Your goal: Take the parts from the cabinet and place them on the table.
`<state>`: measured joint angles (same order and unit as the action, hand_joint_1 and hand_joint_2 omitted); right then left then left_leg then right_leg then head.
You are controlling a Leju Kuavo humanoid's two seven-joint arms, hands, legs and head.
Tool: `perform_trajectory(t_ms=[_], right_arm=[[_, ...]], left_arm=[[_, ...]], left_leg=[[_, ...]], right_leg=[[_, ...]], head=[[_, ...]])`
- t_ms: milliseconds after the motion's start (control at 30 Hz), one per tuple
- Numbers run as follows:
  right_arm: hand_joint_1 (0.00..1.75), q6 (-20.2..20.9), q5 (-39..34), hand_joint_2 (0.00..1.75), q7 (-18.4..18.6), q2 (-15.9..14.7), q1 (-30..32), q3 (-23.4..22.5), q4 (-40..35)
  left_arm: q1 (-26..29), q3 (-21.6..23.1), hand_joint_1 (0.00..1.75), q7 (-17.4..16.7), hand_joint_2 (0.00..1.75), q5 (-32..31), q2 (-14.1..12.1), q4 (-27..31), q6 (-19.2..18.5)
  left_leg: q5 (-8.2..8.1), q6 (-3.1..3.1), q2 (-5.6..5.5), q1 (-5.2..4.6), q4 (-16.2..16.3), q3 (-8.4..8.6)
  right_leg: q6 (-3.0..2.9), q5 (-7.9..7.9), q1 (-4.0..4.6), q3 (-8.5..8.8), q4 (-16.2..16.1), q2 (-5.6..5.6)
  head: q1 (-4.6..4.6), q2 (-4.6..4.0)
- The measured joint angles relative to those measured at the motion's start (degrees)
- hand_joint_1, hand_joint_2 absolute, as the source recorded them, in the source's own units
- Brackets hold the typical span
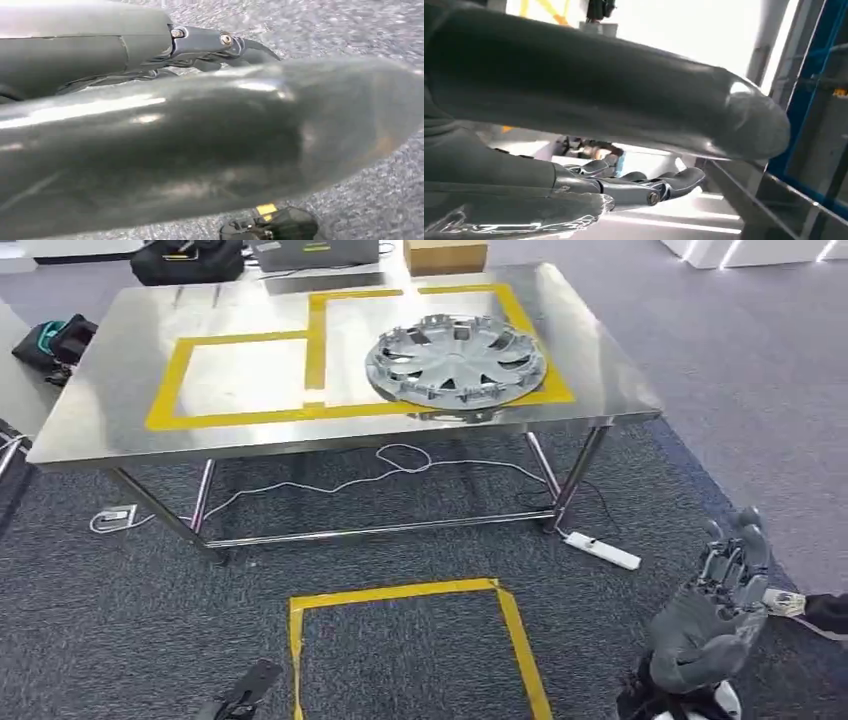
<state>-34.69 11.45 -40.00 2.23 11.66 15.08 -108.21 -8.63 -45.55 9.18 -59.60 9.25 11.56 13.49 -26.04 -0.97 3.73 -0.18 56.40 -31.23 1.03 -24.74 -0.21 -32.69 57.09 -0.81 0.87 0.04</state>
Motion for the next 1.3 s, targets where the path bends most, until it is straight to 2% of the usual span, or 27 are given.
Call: perform_trajectory(t_ms=[33,67,133,167,200,233,300,333,367,467,500,567,600,667,700,733,800,833,867,1000,1033,1067,1100,1167,1200,1233,1300], right_arm=[[0.00,-0.44,-0.46,0.00,-0.02,0.20,-0.03,-0.20,-0.20],[0.00,-1.14,-1.44,0.00,-0.02,0.55,0.02,-0.74,-0.22],[0.00,-1.22,-2.99,0.00,0.02,0.94,0.44,-2.25,-0.22],[0.00,-1.11,-3.83,0.00,0.15,0.94,0.62,-2.91,-0.22],[0.00,-0.88,-5.15,0.00,0.67,1.00,0.77,-3.81,-0.15],[0.00,-0.45,-6.87,0.00,1.23,1.31,1.07,-5.36,0.13],[0.00,1.19,-9.09,0.00,1.64,2.10,1.54,-9.98,1.95],[0.00,2.89,-9.53,0.00,1.22,2.60,1.50,-13.19,3.59],[0.00,4.42,-9.51,0.00,1.25,3.13,1.39,-16.49,5.12],[0.00,9.21,-7.72,0.00,2.78,4.30,0.61,-27.30,12.62],[0.00,11.57,-7.06,0.00,2.04,4.46,0.37,-31.35,15.57],[0.00,12.62,-5.67,0.00,2.02,4.94,-0.58,-37.66,19.55],[0.00,12.50,-4.36,0.00,3.11,5.09,-1.81,-39.97,21.65],[0.00,14.66,-2.66,0.00,5.44,5.29,-3.54,-45.71,28.78],[0.00,16.42,-2.78,0.00,5.86,5.18,-4.50,-48.75,33.24],[0.00,19.22,-3.45,0.00,5.77,4.59,-5.70,-52.71,39.43],[0.00,27.43,-5.91,0.00,7.11,2.75,-7.55,-59.81,50.66],[0.00,31.39,-7.23,0.00,8.84,1.86,-8.27,-62.91,56.01],[0.00,33.67,-7.80,0.00,10.52,1.46,-9.39,-65.25,60.96],[0.00,30.98,-7.87,0.00,17.46,0.98,-10.92,-71.42,76.11],[0.00,30.40,-7.82,0.00,18.21,0.98,-11.22,-72.20,78.30],[0.00,29.82,-7.82,0.00,18.66,1.00,-11.90,-73.19,80.93],[0.00,29.77,-7.80,0.00,18.86,1.00,-12.48,-73.88,82.61],[0.00,29.75,-7.78,0.00,19.28,1.00,-12.96,-74.73,85.42],[0.00,29.75,-7.78,0.00,19.48,1.00,-13.03,-75.17,86.54],[0.00,29.69,-7.74,0.00,19.71,1.00,-13.15,-75.62,87.45],[0.00,27.38,-7.14,0.00,22.30,1.00,-13.62,-76.15,89.16]], left_arm=[[0.01,0.20,0.00,-0.02,0.00,-0.20,0.04,0.00,0.20],[0.10,0.42,0.00,-0.24,0.00,-0.28,0.11,0.00,0.44],[0.49,0.52,0.00,-0.46,0.00,-0.30,0.13,0.00,0.61],[0.74,0.52,0.00,-0.53,0.00,-0.28,0.13,0.00,0.68],[0.93,0.52,0.00,-0.81,0.00,-0.13,0.13,0.00,0.81],[1.01,0.52,0.00,-1.16,0.00,0.22,0.15,0.00,1.01],[1.15,0.50,0.00,-1.88,0.00,0.83,0.13,0.00,1.29],[1.29,0.50,0.00,-2.27,0.00,1.05,0.15,0.00,1.46],[1.39,0.50,0.00,-2.60,0.00,1.40,0.26,0.00,1.57],[2.07,0.35,0.00,-3.26,0.00,1.97,0.31,0.00,2.14],[2.14,0.33,0.00,-3.26,0.00,1.99,0.52,0.00,2.21],[2.20,0.26,0.00,-3.26,0.00,2.03,0.63,0.00,2.38],[2.52,0.26,0.00,-3.26,0.00,2.23,0.68,0.00,2.38],[2.92,-0.07,0.00,-3.52,0.00,2.80,0.61,0.00,1.99],[2.93,-0.31,0.00,-3.58,0.00,3.17,0.61,0.00,1.68],[2.89,-0.61,0.00,-3.69,0.00,3.37,0.66,0.00,1.51],[2.62,-1.05,0.00,-3.89,0.00,3.78,0.81,0.00,1.03],[2.45,-1.14,0.00,-3.91,0.00,3.91,0.87,0.00,0.66],[2.25,-1.25,0.00,-3.85,0.00,4.26,0.87,0.00,0.39],[1.25,-2.10,0.00,-3.72,0.00,4.59,1.25,0.00,0.35],[1.07,-2.14,0.00,-3.83,0.00,4.61,1.22,0.00,0.37],[0.87,-2.25,0.00,-3.85,0.00,4.61,1.25,0.00,0.44],[0.84,-2.38,0.00,-3.85,0.00,4.61,1.25,0.00,0.44],[0.84,-2.56,0.00,-3.85,0.00,4.61,1.20,0.00,0.44],[0.89,-2.58,0.00,-3.87,0.00,4.63,1.18,0.00,0.44],[0.91,-2.62,0.00,-3.87,0.00,4.66,1.18,0.00,0.44],[0.77,-2.69,0.00,-4.20,0.00,4.66,1.16,0.00,0.74]], left_leg=[[-1.50,-0.33,-1.69,0.01,1.58,-0.61],[-4.06,-0.51,-2.69,0.07,5.42,-2.26],[-8.52,-0.71,-3.04,0.14,14.98,-6.51],[-9.32,-0.70,-3.06,0.16,18.05,-7.98],[-8.64,-0.69,-3.07,0.18,18.12,-7.99],[-6.82,-0.60,-3.12,0.21,16.08,-6.97],[-1.65,-0.28,-4.09,0.33,6.37,-1.87],[-0.26,-0.28,-6.86,0.65,1.31,0.82],[-1.16,-0.25,-8.54,0.89,-0.45,1.32],[-0.69,0.96,-7.27,0.30,-0.17,0.92],[-0.24,1.67,-6.60,0.71,-0.46,0.87],[-0.05,2.31,-5.76,0.69,-0.50,0.72],[-0.04,2.42,-4.92,0.56,-0.50,0.67],[-0.05,2.51,-3.40,0.34,-0.47,0.54],[-0.06,2.51,-2.85,0.28,-0.47,0.51],[-0.07,2.51,-2.36,0.24,-0.46,0.53],[-0.22,2.49,-1.58,0.11,-0.45,0.67],[-0.36,2.33,-1.14,0.06,-0.43,0.86],[-0.58,2.00,-0.77,-0.42,-0.34,0.92],[-0.72,0.92,0.82,-0.35,-0.51,1.22],[-1.26,0.40,0.39,-0.25,-0.25,1.25],[-3.04,0.03,-1.52,-0.21,1.89,0.43],[-5.41,-0.13,-2.47,-0.11,5.79,-1.30],[-9.49,-0.25,-3.11,-0.08,15.22,-5.72],[-9.99,-0.22,-3.17,-0.09,18.22,-7.35],[-8.71,-0.11,-3.18,-0.09,17.85,-7.34],[-3.55,0.32,-3.51,-0.09,10.54,-4.17]], right_leg=[[-0.23,0.13,-0.08,-0.15,-0.03,0.43],[-0.43,0.26,-0.15,-0.37,-0.03,0.80],[-0.64,0.46,-0.14,-0.81,-0.02,1.73],[-0.64,0.62,-0.14,-1.04,0.01,2.35],[-0.52,0.78,-0.15,-1.18,0.01,2.99],[-0.35,0.92,-0.20,-1.30,0.03,3.63],[0.07,1.19,-0.40,-1.33,0.04,4.82],[0.37,1.33,-0.44,-1.43,0.06,5.25],[0.72,1.36,-0.10,-1.91,0.43,5.70],[1.99,2.28,-0.57,-2.17,-0.59,6.84],[2.33,2.41,-0.60,-2.97,-0.62,7.33],[2.67,-0.27,-0.44,-4.32,3.12,3.23],[3.05,-3.00,-0.44,-6.57,8.14,2.05],[3.35,-6.57,-0.48,-10.55,17.07,1.24],[3.42,-6.64,-0.48,-10.96,18.25,1.17],[3.35,-5.48,-0.48,-9.91,16.75,1.13],[2.92,-1.16,-0.39,-4.17,6.94,0.36],[2.58,0.36,-0.19,-0.89,1.56,-1.41],[2.11,-0.53,0.40,-0.25,-0.07,-2.82],[0.80,-0.01,0.36,-0.46,0.12,-0.36],[0.41,0.25,-0.11,-0.33,-0.15,0.09],[0.14,0.33,-0.19,-0.41,-0.15,0.71],[-0.06,0.38,-0.24,-0.53,-0.15,1.26],[-0.24,0.41,-0.22,-0.67,-0.14,2.43],[-0.25,0.41,-0.18,-0.68,-0.13,3.00],[-0.26,0.42,-0.16,-0.64,-0.13,3.65],[-0.19,0.51,-0.11,-0.55,-0.11,4.90]], head=[[-0.15,0.00],[-0.13,0.00],[-0.13,0.00],[-0.13,0.00],[-0.13,0.00],[-0.15,0.00],[-0.13,0.00],[-0.15,0.00],[-0.24,0.00],[-0.13,0.00],[-0.24,0.00],[0.59,0.00],[0.74,0.00],[0.68,0.00],[0.72,0.00],[0.74,0.00],[0.74,0.00],[0.76,0.00],[0.79,0.00],[0.64,0.00],[0.59,0.00],[0.42,0.00],[0.46,0.00],[0.44,0.00],[0.44,0.00],[0.44,0.00],[0.46,0.00]])
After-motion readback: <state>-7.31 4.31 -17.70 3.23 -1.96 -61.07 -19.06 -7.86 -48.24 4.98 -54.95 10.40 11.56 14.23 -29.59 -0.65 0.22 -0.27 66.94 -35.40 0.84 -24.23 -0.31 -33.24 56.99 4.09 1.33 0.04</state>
